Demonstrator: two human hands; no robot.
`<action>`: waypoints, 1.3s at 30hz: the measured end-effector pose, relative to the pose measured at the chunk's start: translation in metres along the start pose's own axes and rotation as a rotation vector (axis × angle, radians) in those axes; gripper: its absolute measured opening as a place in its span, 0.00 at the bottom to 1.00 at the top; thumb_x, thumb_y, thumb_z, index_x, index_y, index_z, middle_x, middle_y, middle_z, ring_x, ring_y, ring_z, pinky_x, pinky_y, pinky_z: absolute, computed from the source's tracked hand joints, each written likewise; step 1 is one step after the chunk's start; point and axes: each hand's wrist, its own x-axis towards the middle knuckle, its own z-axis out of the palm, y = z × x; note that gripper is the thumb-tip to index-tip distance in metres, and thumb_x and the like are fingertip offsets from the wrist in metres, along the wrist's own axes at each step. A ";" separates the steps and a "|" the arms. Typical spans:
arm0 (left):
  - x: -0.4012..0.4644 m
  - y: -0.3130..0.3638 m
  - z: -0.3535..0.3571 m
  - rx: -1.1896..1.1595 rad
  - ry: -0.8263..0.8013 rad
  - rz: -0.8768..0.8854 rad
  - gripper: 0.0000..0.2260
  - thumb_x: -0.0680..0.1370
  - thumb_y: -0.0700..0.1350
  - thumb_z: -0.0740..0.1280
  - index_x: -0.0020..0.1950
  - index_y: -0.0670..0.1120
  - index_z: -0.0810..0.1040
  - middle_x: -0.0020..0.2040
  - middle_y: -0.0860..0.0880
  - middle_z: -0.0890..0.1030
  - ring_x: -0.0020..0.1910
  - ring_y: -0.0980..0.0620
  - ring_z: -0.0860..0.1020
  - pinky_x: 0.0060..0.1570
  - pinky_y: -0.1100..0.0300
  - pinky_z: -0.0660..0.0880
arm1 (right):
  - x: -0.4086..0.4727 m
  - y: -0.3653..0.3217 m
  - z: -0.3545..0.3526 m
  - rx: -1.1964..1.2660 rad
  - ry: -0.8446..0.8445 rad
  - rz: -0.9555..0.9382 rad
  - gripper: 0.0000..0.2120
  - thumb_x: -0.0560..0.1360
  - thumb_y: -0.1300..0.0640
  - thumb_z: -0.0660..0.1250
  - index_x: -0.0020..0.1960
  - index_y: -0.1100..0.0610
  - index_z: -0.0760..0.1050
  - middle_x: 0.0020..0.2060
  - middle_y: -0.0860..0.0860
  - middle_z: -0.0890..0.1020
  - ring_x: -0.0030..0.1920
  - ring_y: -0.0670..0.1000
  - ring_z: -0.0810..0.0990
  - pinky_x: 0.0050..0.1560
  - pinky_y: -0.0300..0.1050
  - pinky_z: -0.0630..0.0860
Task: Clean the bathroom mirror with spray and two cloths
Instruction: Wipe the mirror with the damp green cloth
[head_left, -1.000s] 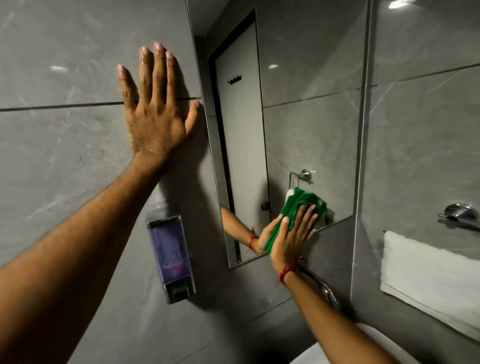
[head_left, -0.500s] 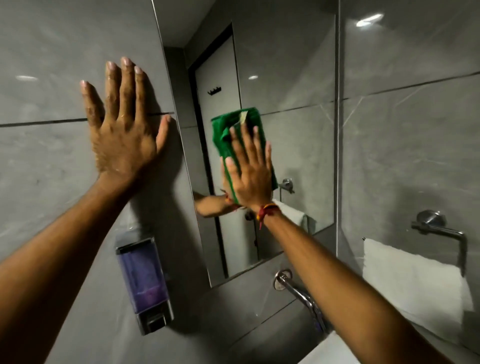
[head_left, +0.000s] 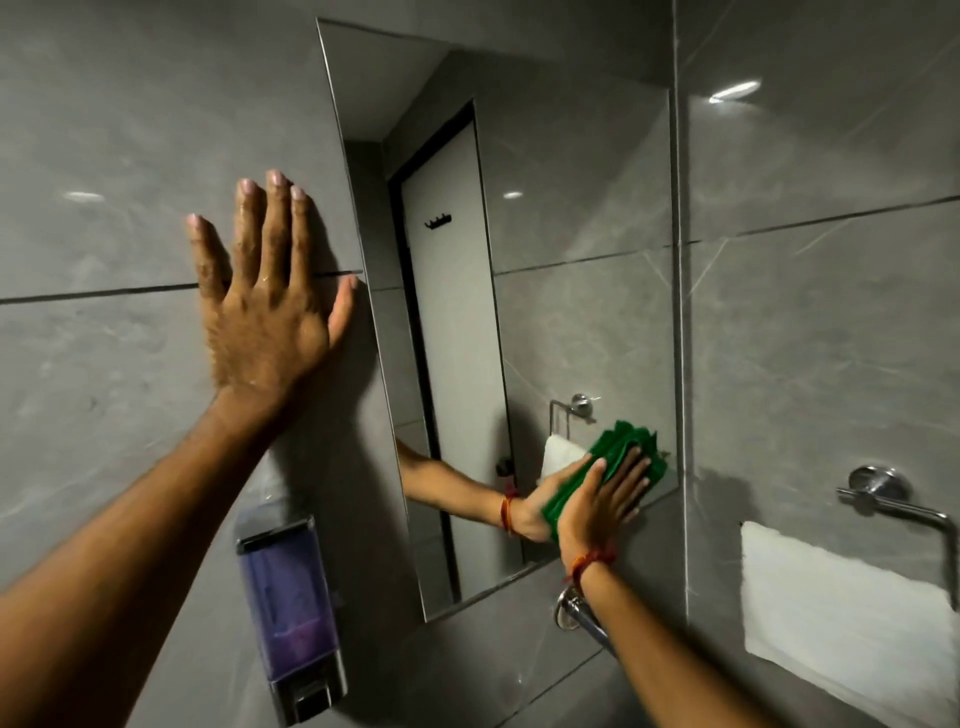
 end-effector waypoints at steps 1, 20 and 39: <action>0.000 0.000 -0.001 0.003 0.002 -0.002 0.37 0.83 0.67 0.45 0.85 0.46 0.43 0.86 0.45 0.45 0.85 0.44 0.46 0.80 0.33 0.50 | -0.007 -0.012 0.005 0.022 0.014 0.014 0.28 0.87 0.48 0.45 0.84 0.56 0.46 0.84 0.53 0.45 0.84 0.53 0.43 0.82 0.51 0.40; -0.003 0.002 -0.012 0.017 -0.039 -0.018 0.30 0.86 0.55 0.46 0.85 0.44 0.46 0.86 0.45 0.48 0.85 0.45 0.48 0.82 0.37 0.47 | -0.023 -0.243 0.057 -0.257 0.064 -1.454 0.32 0.84 0.38 0.48 0.83 0.51 0.53 0.83 0.52 0.54 0.84 0.56 0.50 0.81 0.65 0.49; -0.136 0.083 -0.120 -0.643 -0.709 -0.005 0.28 0.84 0.49 0.60 0.83 0.45 0.59 0.80 0.42 0.67 0.79 0.43 0.67 0.79 0.49 0.64 | -0.158 0.044 -0.039 1.052 -0.372 0.762 0.24 0.83 0.43 0.57 0.74 0.53 0.71 0.71 0.56 0.76 0.62 0.56 0.79 0.67 0.52 0.72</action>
